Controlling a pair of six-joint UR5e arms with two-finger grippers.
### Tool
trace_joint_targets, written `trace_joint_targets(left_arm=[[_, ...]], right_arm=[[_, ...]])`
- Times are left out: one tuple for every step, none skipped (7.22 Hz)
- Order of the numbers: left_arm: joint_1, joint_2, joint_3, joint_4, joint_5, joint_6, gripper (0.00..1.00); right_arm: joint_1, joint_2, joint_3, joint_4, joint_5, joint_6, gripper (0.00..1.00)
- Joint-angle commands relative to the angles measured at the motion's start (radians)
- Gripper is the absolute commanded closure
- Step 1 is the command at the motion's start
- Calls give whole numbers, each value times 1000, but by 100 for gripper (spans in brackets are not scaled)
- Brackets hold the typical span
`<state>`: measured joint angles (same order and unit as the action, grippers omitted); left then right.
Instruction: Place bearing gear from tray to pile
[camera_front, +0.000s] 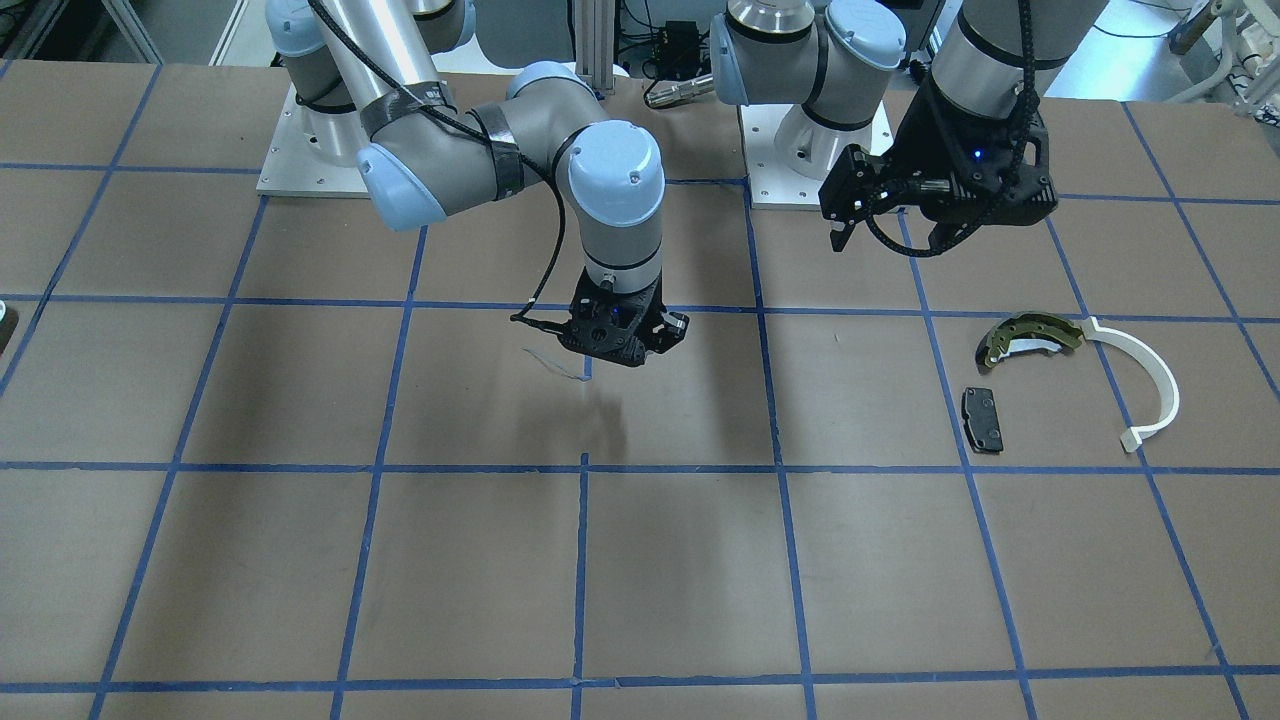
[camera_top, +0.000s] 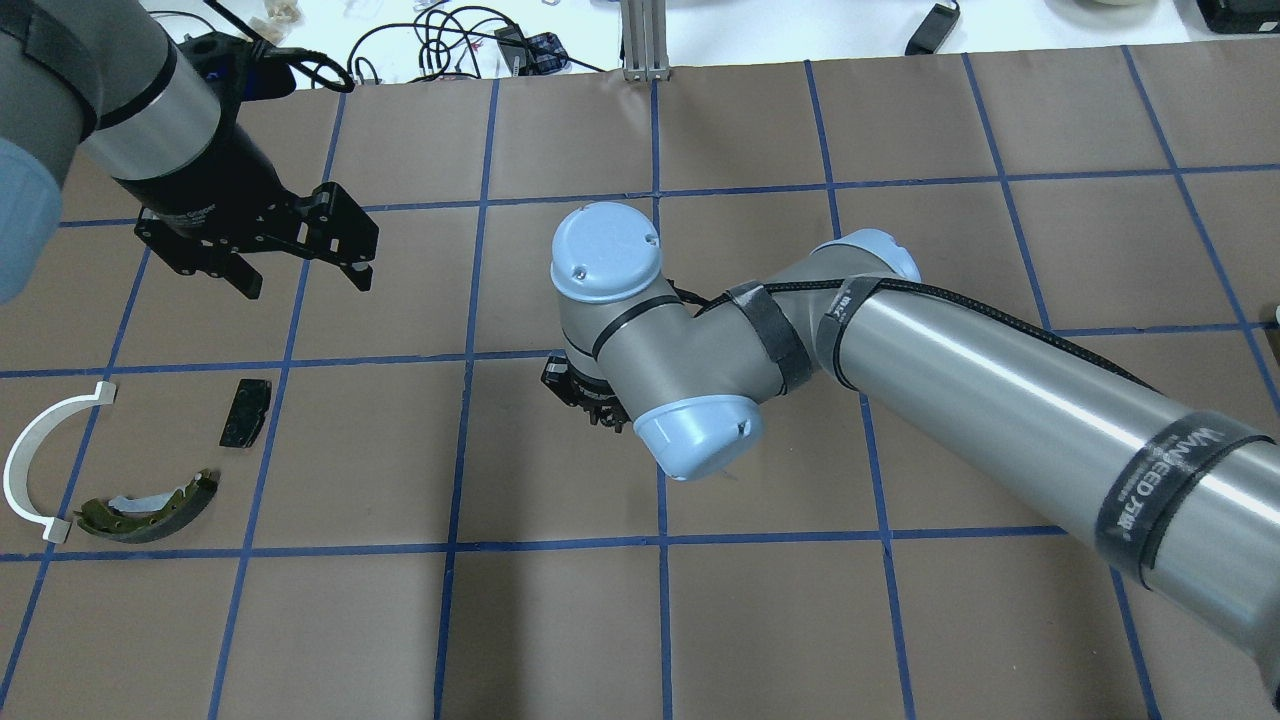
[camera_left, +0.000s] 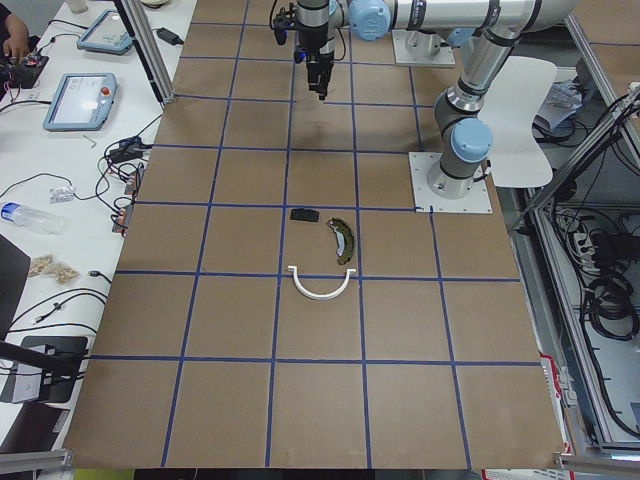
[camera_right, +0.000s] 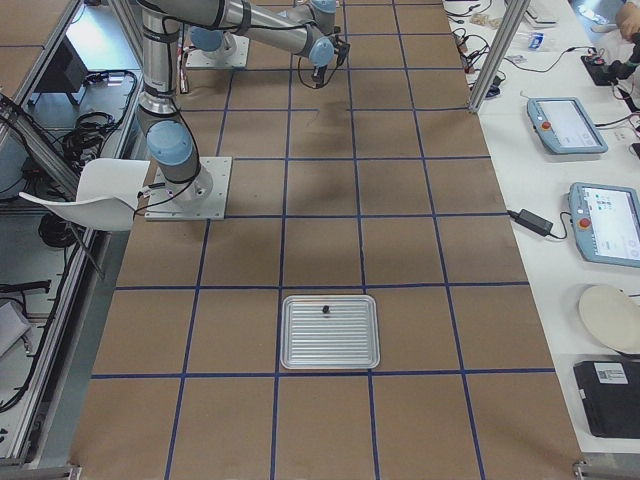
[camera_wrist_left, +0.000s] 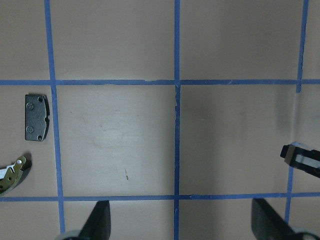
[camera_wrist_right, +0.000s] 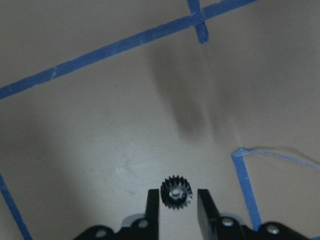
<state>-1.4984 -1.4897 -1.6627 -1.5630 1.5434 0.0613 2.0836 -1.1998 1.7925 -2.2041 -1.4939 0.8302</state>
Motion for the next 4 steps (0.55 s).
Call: trace_joint_targets(left_arm=[[0, 0, 0, -2, 0, 0, 0], [1, 0, 0, 0, 0, 0, 0], [0, 0, 0, -2, 0, 0, 0], [0, 2, 0, 0, 0, 0, 0]], right_arm=[[-37, -6, -1, -40, -40, -121, 0], [-116, -29, 2, -23, -40, -211, 0], [-229, -96, 2, 77, -39, -358, 0], [-372, -174, 2, 218, -42, -583, 0]])
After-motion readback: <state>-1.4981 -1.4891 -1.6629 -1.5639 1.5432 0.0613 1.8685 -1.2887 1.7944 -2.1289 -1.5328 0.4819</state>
